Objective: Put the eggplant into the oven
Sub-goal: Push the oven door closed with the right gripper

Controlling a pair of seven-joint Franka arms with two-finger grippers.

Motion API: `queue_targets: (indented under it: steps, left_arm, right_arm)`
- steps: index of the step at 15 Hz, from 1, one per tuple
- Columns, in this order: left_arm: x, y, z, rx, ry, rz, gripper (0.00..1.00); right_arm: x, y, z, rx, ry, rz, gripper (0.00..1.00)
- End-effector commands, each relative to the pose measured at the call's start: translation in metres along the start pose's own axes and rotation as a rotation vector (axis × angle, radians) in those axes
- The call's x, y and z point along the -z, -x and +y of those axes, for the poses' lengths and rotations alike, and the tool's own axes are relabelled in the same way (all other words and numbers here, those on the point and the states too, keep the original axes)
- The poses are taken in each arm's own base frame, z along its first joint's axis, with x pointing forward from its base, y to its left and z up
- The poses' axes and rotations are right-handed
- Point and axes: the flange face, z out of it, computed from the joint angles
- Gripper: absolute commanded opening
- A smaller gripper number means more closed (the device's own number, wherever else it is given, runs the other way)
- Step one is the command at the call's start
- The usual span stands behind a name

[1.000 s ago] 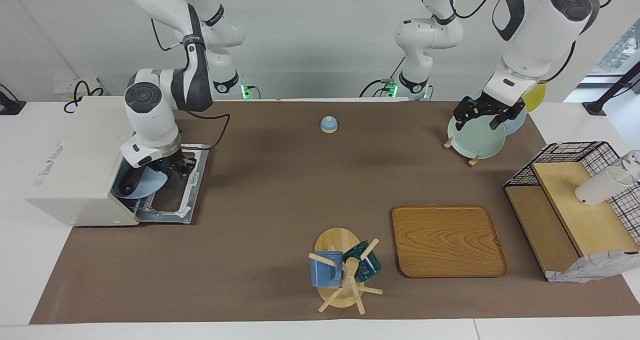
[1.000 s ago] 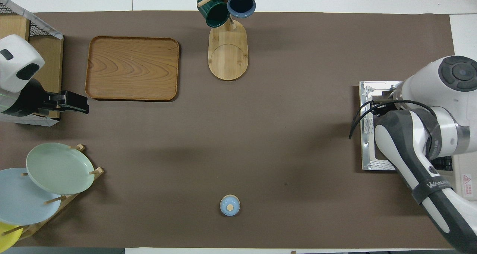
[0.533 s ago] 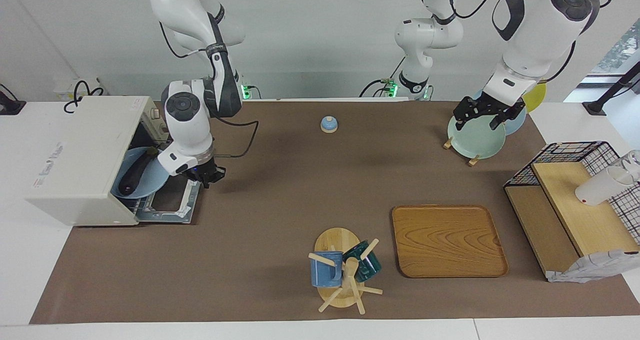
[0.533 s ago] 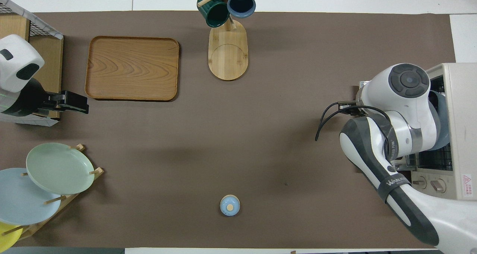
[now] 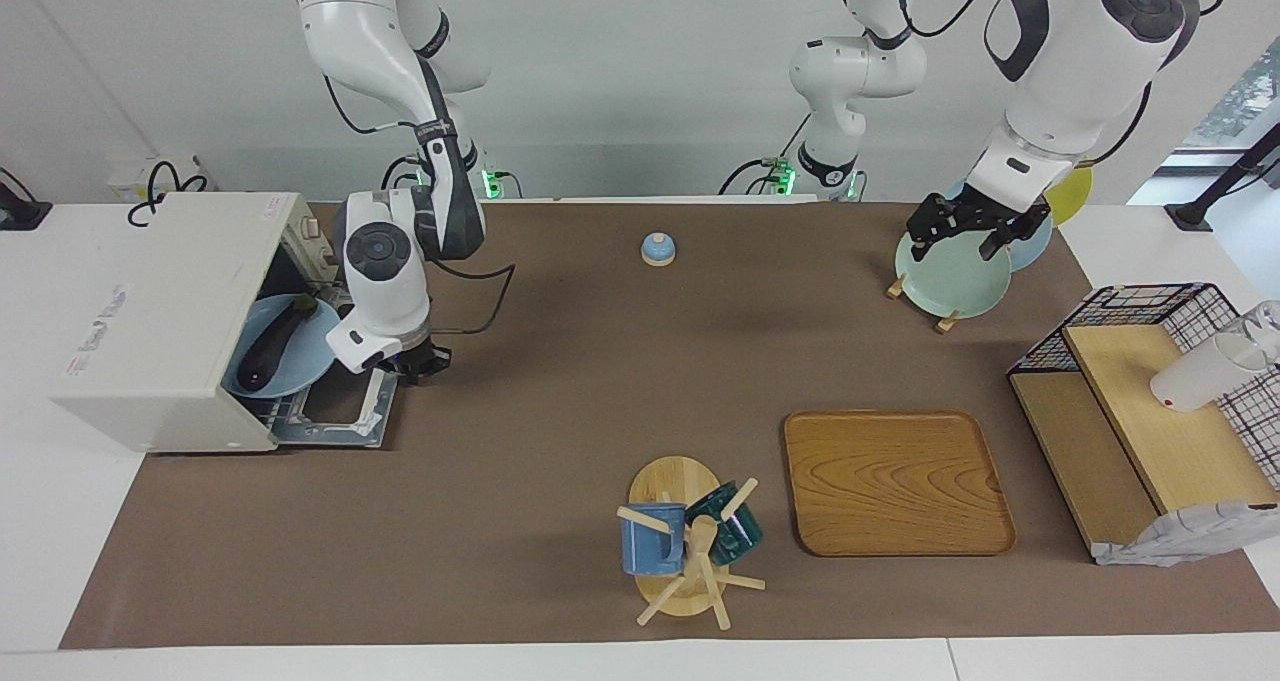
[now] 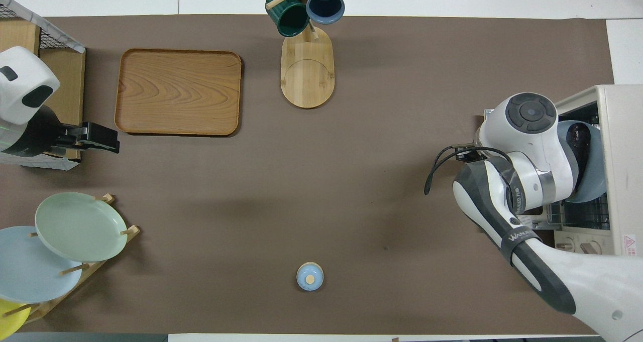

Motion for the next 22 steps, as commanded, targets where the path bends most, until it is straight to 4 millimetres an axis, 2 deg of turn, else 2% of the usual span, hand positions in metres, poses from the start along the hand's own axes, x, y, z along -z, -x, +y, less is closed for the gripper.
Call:
queue_targets:
  steps: [1, 4, 6, 8, 10, 13, 18, 20, 22]
  left_arm:
    - [0.005, 0.005, -0.004, -0.001, -0.022, 0.005, 1.00]
    - [0.005, 0.005, -0.003, -0.001, -0.022, 0.005, 1.00]
    - [0.005, 0.005, -0.003, -0.003, -0.022, 0.005, 1.00]
    - [0.005, 0.005, -0.004, 0.000, -0.022, 0.005, 1.00]
    - [0.005, 0.005, -0.004, 0.000, -0.022, 0.005, 1.00]
    - [0.005, 0.005, -0.004, 0.000, -0.022, 0.005, 1.00]
    - [0.005, 0.005, -0.004, 0.000, -0.022, 0.005, 1.00]
    - [0.005, 0.005, -0.004, 0.000, -0.022, 0.005, 1.00]
    - [0.005, 0.005, -0.004, 0.000, -0.022, 0.005, 1.00]
  right_arm:
    - [-0.001, 0.007, 0.006, 0.014, 0.033, -0.016, 0.00]
    - [0.003, 0.006, 0.009, 0.063, 0.101, -0.021, 0.00]
    - [0.015, 0.005, 0.016, 0.089, 0.128, -0.026, 0.00]
    - [0.038, 0.005, 0.037, 0.141, 0.130, -0.016, 0.00]
    - [0.056, 0.009, 0.072, 0.161, 0.126, -0.007, 0.00]
    - [0.081, 0.016, 0.113, 0.185, 0.124, -0.034, 0.00]
    - [0.134, 0.027, 0.152, 0.213, 0.096, -0.050, 0.00]
    - [0.169, 0.034, 0.161, 0.183, 0.063, -0.033, 0.00]
    - [0.232, 0.031, 0.165, 0.128, -0.035, -0.004, 0.00]
